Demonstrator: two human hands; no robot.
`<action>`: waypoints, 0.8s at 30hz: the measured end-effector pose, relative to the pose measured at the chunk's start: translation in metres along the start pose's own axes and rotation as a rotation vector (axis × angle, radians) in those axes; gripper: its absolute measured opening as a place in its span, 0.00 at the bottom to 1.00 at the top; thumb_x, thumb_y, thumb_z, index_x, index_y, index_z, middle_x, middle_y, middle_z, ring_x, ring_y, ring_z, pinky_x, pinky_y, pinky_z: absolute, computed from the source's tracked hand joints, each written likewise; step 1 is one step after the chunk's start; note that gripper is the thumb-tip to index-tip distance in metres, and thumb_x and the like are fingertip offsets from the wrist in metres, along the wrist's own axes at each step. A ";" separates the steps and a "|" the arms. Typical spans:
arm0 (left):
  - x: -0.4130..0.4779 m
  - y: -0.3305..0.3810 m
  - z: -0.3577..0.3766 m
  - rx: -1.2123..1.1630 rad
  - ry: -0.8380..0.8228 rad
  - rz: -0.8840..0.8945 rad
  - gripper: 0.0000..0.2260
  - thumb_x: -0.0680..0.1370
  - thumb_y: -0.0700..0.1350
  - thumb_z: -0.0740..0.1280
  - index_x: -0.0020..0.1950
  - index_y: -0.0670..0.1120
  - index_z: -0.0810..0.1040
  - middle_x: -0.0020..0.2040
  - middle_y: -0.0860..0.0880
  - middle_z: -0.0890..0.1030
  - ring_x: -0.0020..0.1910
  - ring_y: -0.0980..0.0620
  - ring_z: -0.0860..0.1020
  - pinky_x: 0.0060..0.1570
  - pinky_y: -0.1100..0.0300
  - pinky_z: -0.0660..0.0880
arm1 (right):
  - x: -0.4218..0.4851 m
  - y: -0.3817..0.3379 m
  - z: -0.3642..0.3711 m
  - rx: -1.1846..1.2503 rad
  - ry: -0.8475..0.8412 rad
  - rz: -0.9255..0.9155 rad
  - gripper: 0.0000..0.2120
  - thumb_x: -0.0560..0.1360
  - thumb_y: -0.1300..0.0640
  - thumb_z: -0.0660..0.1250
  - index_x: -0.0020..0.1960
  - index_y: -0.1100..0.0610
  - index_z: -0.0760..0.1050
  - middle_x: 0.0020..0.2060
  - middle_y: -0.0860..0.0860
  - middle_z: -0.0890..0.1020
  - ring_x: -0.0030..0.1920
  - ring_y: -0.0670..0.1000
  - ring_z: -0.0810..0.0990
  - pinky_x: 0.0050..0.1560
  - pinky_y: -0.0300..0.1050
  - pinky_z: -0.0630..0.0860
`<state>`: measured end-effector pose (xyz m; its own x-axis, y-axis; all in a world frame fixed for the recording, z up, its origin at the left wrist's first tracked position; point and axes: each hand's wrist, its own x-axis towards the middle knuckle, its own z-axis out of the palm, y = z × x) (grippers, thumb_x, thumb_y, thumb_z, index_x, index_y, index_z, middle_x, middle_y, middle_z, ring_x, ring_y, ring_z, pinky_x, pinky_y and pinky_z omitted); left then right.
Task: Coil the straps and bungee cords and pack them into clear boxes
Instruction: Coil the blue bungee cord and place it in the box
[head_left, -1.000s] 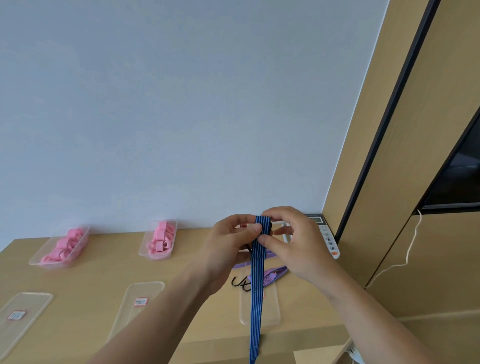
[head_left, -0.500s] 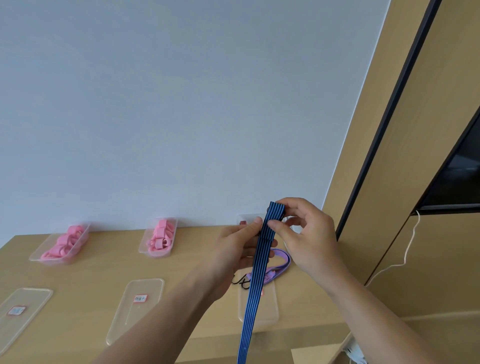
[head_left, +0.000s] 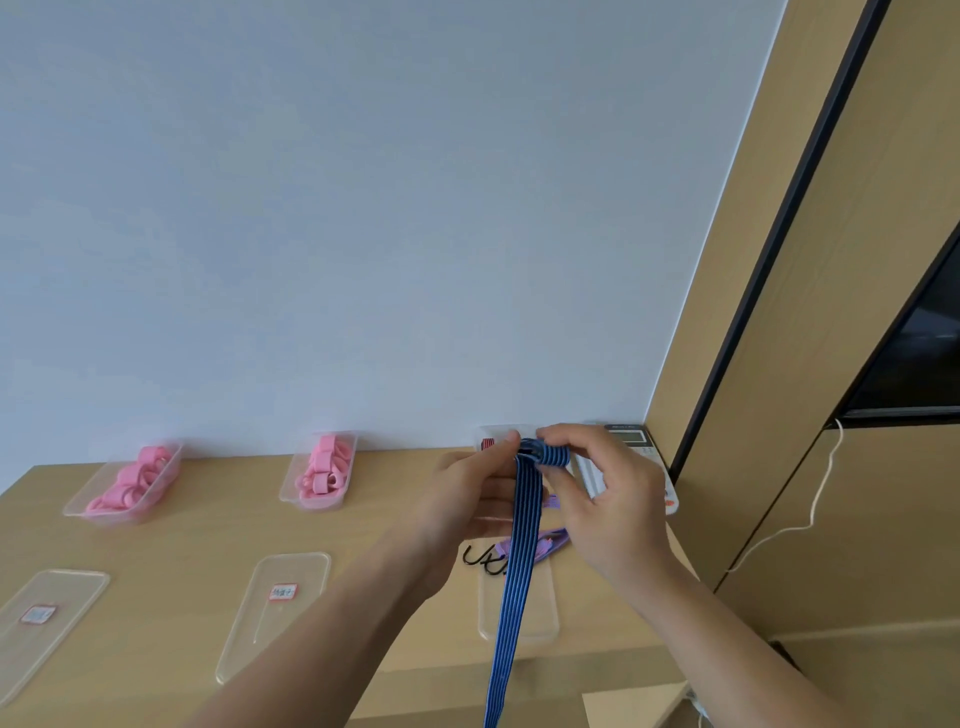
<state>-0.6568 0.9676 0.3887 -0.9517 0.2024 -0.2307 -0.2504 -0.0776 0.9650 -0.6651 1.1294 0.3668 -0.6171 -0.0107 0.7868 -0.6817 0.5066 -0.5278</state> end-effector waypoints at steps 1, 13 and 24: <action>0.000 0.001 -0.001 -0.017 0.008 0.008 0.20 0.83 0.57 0.63 0.57 0.41 0.85 0.50 0.42 0.88 0.51 0.43 0.87 0.61 0.46 0.80 | -0.003 -0.001 0.001 -0.011 -0.014 -0.038 0.18 0.67 0.75 0.74 0.50 0.56 0.80 0.45 0.46 0.85 0.48 0.46 0.84 0.48 0.45 0.80; 0.006 0.001 -0.009 -0.045 0.041 0.069 0.11 0.83 0.44 0.67 0.57 0.40 0.85 0.50 0.37 0.86 0.53 0.38 0.86 0.57 0.45 0.80 | -0.017 0.001 0.004 -0.066 -0.160 -0.208 0.10 0.68 0.70 0.77 0.47 0.61 0.84 0.56 0.51 0.83 0.64 0.50 0.79 0.64 0.44 0.75; 0.006 0.005 -0.008 0.050 -0.009 0.142 0.10 0.84 0.39 0.64 0.58 0.37 0.84 0.51 0.40 0.87 0.42 0.47 0.86 0.38 0.61 0.79 | 0.016 -0.001 -0.005 0.126 -0.471 0.409 0.20 0.74 0.56 0.72 0.64 0.47 0.75 0.58 0.39 0.80 0.64 0.42 0.75 0.60 0.51 0.77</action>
<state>-0.6649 0.9605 0.3910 -0.9753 0.2016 -0.0907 -0.1042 -0.0578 0.9929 -0.6720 1.1328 0.3814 -0.9244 -0.2303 0.3040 -0.3778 0.4452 -0.8118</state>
